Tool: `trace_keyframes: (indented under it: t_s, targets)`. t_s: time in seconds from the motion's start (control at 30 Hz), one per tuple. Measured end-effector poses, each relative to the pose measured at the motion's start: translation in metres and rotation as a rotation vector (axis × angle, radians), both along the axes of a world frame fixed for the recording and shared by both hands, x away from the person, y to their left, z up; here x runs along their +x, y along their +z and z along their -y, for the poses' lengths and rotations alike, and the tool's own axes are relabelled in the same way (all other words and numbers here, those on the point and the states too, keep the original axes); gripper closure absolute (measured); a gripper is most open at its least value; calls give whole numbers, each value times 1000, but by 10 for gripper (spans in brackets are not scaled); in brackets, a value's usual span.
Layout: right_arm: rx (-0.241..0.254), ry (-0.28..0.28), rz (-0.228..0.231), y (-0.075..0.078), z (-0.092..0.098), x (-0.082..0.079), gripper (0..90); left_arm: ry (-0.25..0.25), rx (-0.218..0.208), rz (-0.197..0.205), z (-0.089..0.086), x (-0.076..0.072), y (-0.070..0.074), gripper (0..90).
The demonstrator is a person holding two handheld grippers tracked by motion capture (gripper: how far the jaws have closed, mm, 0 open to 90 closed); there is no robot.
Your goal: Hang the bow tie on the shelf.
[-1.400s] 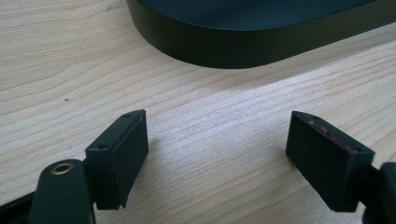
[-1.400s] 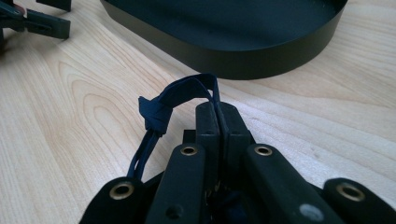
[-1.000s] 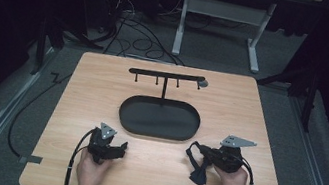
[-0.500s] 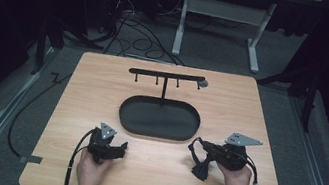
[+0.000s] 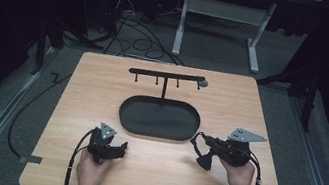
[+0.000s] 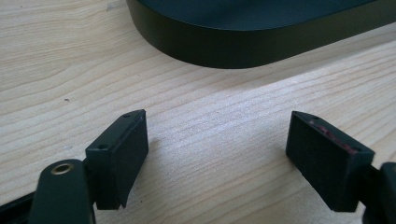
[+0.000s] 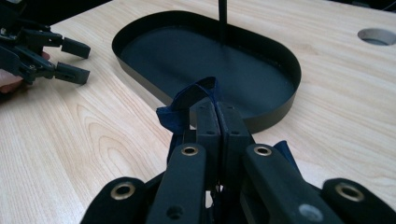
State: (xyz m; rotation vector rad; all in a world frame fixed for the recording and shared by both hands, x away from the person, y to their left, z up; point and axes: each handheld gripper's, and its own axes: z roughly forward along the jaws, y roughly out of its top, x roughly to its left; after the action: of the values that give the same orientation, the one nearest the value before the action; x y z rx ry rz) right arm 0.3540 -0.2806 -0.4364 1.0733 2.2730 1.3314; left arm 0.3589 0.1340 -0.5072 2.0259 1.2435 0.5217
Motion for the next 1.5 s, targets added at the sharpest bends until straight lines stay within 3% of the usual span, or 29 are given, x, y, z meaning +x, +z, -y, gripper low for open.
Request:
trace_keyframes:
  t_s: [0.73,1.17,1.5]
  targets:
    - [-25,13,65,29,-5,13,900,0,0,0,0,0,0,214]
    - [17,25,47,33,-6,24,900,0,0,0,0,0,0,213]
    - [22,24,74,45,-6,33,900,0,0,0,0,0,0,213]
